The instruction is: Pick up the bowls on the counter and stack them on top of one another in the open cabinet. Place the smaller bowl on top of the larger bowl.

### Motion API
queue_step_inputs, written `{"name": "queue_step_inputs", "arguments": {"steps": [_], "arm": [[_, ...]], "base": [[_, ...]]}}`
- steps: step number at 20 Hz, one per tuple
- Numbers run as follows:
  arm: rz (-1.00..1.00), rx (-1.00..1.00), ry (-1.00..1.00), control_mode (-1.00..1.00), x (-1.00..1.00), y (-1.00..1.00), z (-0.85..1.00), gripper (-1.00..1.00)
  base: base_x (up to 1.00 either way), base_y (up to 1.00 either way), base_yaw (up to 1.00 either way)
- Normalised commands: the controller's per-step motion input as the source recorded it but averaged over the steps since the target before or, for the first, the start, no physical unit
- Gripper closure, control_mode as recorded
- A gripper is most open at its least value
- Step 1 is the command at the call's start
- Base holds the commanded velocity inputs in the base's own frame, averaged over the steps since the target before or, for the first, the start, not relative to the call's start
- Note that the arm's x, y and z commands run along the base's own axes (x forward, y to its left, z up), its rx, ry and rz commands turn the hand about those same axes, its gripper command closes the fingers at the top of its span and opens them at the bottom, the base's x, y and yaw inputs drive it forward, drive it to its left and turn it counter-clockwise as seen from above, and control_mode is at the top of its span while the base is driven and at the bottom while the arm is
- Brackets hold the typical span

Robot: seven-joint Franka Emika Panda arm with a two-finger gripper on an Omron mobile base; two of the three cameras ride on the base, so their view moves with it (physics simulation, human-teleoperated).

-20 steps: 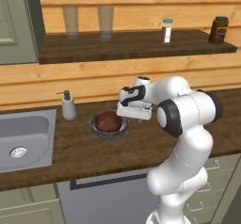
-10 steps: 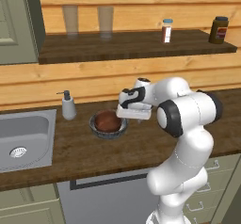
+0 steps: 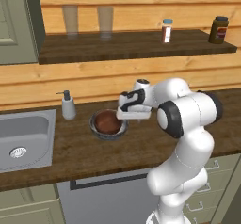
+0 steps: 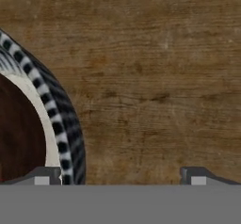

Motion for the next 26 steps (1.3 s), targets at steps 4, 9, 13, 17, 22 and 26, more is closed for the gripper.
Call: {"name": "queue_step_inputs", "arguments": {"steps": [4, 9, 13, 17, 22, 26], "arm": [[0.04, -0.16, 0.0, -1.0, -0.13, 0.24, 0.0, -1.0], [0.0, -0.17, 0.0, -1.0, -0.14, 0.12, -0.36, -1.0], [0.0, -0.02, 0.0, -1.0, -0.2, 0.0, -0.86, -1.0], [0.01, 0.0, 0.0, -1.0, -0.17, 0.0, -0.49, -1.0], [0.01, 0.03, 0.0, -1.0, -0.27, 0.0, -0.42, -1.0], [0.02, 0.0, -0.01, -1.0, -0.6, 0.0, -0.25, -1.0]], "base": [[0.0, 0.0, 0.0], [0.0, 0.0, 0.0], [0.0, 0.0, 0.0], [0.0, 0.0, 0.0], [0.0, 0.0, 0.0], [0.0, 0.0, 0.0]]}}
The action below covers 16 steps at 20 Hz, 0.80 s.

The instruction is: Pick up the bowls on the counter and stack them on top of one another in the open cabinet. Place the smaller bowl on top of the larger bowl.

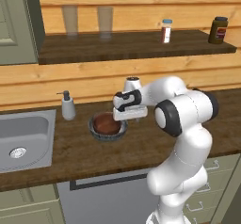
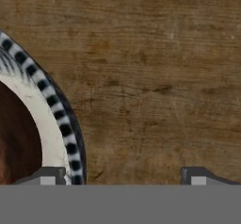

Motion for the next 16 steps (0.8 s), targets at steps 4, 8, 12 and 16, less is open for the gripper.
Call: {"name": "queue_step_inputs", "arguments": {"steps": [4, 8, 12, 16], "arm": [[0.03, 0.0, -0.04, -1.0, -0.49, 0.11, -0.18, -1.0], [0.0, 0.0, -0.01, -1.0, -0.04, 0.21, 0.0, -1.0], [0.0, 0.0, 0.0, -1.0, -0.01, 0.06, -0.68, -1.0], [0.0, 0.0, 0.0, -1.0, -0.21, 0.07, -1.0, -1.0]], "base": [[0.0, 0.0, 0.0], [0.0, 0.0, 0.0], [0.0, 0.0, 0.0], [0.0, 0.0, 0.0]]}}
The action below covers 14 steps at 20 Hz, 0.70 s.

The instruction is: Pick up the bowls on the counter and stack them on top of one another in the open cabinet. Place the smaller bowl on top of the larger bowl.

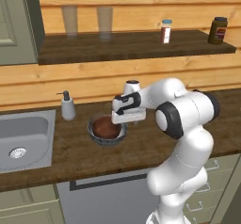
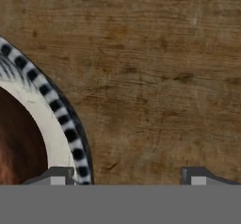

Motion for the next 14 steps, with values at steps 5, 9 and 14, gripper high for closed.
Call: {"name": "queue_step_inputs", "arguments": {"steps": [5, 9, 14], "arm": [[0.0, 0.0, 0.0, -1.0, -0.24, 0.06, -0.47, -1.0], [0.0, 0.0, 0.0, -1.0, -0.23, 0.01, -0.32, -1.0], [0.0, 0.01, -0.01, -1.0, -0.63, 0.0, -0.67, -1.0]], "base": [[0.0, 0.0, 0.0], [0.0, 0.0, 0.0], [0.0, 0.0, 0.0]]}}
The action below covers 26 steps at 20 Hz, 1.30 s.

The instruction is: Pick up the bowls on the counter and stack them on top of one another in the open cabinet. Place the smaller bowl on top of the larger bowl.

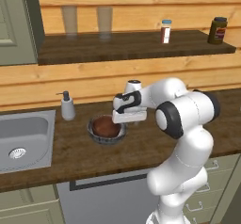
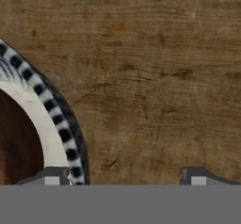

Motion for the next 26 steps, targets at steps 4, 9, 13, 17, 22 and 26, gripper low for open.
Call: {"name": "queue_step_inputs", "arguments": {"steps": [4, 9, 13, 17, 22, 26], "arm": [[0.0, 0.04, -0.05, -1.0, -0.36, 0.03, -0.04, -1.0], [0.0, 0.05, -0.05, -1.0, -0.03, 0.26, 0.0, -1.0], [0.0, 0.05, -0.07, -1.0, 0.0, 0.37, 0.0, -1.0], [0.0, 0.01, -0.01, -1.0, -0.22, 0.18, -0.34, -1.0], [0.0, 0.0, -0.01, -1.0, -0.34, 0.18, -0.88, -1.0], [0.0, -0.01, -0.04, -1.0, -0.32, 0.18, -1.0, -1.0]], "base": [[0.0, 0.0, 0.0], [0.0, 0.0, 0.0], [0.0, 0.0, 0.0], [0.0, 0.0, 0.0], [0.0, 0.0, 0.0], [0.0, 0.0, 0.0]]}}
